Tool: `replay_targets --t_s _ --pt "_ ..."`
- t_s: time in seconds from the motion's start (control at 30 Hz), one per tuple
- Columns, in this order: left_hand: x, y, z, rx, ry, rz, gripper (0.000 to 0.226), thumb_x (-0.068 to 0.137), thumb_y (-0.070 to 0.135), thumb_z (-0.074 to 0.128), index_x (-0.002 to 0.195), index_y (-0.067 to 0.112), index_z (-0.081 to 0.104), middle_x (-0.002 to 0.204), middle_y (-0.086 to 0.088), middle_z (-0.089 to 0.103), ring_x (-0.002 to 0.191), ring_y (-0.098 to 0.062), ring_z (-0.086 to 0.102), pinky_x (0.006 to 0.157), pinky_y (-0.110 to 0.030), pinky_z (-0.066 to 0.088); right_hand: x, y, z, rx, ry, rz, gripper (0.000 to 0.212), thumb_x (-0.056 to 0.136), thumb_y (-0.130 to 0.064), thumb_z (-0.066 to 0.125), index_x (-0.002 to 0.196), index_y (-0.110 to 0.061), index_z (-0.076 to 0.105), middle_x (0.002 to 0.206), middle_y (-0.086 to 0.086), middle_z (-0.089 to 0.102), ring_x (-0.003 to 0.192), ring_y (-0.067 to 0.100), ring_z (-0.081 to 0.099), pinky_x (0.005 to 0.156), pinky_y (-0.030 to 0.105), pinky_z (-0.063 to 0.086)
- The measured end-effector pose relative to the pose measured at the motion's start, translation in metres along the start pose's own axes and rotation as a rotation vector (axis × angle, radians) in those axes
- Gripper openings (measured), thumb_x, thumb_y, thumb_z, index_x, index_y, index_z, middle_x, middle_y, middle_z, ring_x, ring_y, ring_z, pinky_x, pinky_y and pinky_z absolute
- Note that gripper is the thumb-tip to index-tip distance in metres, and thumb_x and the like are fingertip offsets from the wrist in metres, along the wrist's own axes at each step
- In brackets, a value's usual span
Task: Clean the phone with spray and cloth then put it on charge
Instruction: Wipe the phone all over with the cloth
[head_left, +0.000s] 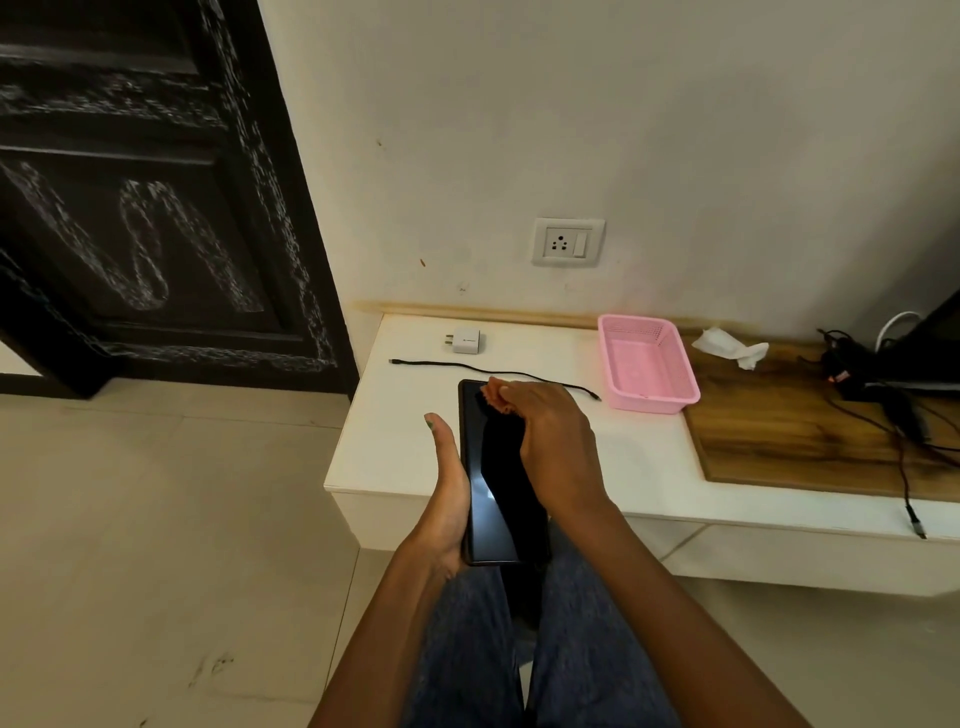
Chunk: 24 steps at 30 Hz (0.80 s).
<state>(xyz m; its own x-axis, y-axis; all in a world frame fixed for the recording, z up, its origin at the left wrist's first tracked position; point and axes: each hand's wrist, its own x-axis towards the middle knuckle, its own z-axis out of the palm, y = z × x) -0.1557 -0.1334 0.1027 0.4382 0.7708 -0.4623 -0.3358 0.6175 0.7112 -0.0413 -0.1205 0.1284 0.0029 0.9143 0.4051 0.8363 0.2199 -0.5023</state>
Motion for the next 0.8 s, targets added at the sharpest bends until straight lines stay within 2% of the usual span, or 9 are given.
replay_targets --t_s 0.13,0.27,0.33,0.47,0.57,0.67,0.77,0.8 --pt "-0.001 -0.002 -0.001 0.018 -0.002 -0.014 0.120 0.037 0.096 0.030 0.132 0.025 0.052 0.117 -0.011 0.069 0.107 -0.025 0.066 0.087 -0.036 0.055 -0.005 -0.003 0.001 -0.023 0.037 0.005 0.044 0.078 0.003 0.064 0.118 -0.015 0.063 0.113 0.002 0.066 0.107 0.019 0.058 0.080 0.029 0.052" --pt "0.002 -0.008 -0.003 0.044 0.027 -0.043 0.125 0.031 0.100 0.032 0.130 0.027 0.055 0.118 -0.012 0.068 0.108 -0.026 0.065 0.100 -0.044 0.047 -0.007 -0.003 0.000 -0.035 0.030 0.035 0.040 0.081 0.002 0.062 0.118 -0.013 0.063 0.113 0.004 0.066 0.109 0.021 0.057 0.083 0.033 0.053" --pt "0.003 -0.010 -0.003 0.048 0.035 -0.041 0.122 0.030 0.100 0.033 0.124 0.027 0.059 0.115 -0.010 0.070 0.107 -0.026 0.066 0.099 -0.043 0.048 -0.009 -0.003 0.000 -0.042 0.029 0.047 0.041 0.081 0.001 0.062 0.119 -0.013 0.062 0.115 0.004 0.065 0.110 0.020 0.056 0.084 0.030 0.050" --pt "0.000 -0.010 0.001 0.009 -0.005 -0.022 0.101 0.036 0.095 0.034 0.107 0.031 0.065 0.104 -0.005 0.074 0.097 -0.019 0.070 0.071 -0.029 0.058 -0.013 -0.004 -0.001 -0.052 0.039 0.067 0.045 0.077 0.008 0.062 0.118 -0.010 0.063 0.113 0.005 0.066 0.108 0.022 0.057 0.082 0.030 0.049" --pt "-0.001 -0.010 0.001 0.012 -0.006 -0.011 0.094 0.036 0.094 0.034 0.098 0.033 0.069 0.099 -0.004 0.075 0.092 -0.018 0.071 0.064 -0.026 0.058 -0.015 -0.003 -0.001 -0.063 0.025 0.101 0.043 0.080 0.006 0.059 0.120 -0.011 0.061 0.116 0.005 0.064 0.111 0.022 0.054 0.086 0.031 0.049" --pt "0.000 -0.010 -0.003 0.037 -0.008 -0.019 0.092 0.036 0.097 0.030 0.088 0.038 0.076 0.098 -0.004 0.075 0.092 -0.019 0.071 0.067 -0.027 0.058 -0.018 0.000 -0.001 -0.064 0.007 0.124 0.043 0.083 0.005 0.058 0.122 -0.012 0.060 0.118 0.005 0.064 0.112 0.021 0.054 0.089 0.032 0.049" --pt "0.003 -0.010 -0.011 0.058 -0.007 -0.032 0.103 0.038 0.101 0.026 0.106 0.037 0.069 0.107 -0.008 0.073 0.101 -0.025 0.069 0.082 -0.035 0.055 -0.021 0.002 -0.003 -0.013 0.010 0.129 0.045 0.080 0.012 0.056 0.119 -0.010 0.063 0.115 0.007 0.066 0.107 0.024 0.058 0.091 0.032 0.048" --pt "0.003 -0.010 -0.012 0.053 -0.020 -0.031 0.103 0.039 0.101 0.026 0.108 0.037 0.069 0.109 -0.009 0.072 0.102 -0.026 0.068 0.083 -0.036 0.055 -0.022 0.002 -0.005 -0.007 0.011 0.120 0.046 0.078 0.014 0.056 0.118 -0.009 0.063 0.113 0.008 0.067 0.106 0.025 0.059 0.091 0.033 0.049"
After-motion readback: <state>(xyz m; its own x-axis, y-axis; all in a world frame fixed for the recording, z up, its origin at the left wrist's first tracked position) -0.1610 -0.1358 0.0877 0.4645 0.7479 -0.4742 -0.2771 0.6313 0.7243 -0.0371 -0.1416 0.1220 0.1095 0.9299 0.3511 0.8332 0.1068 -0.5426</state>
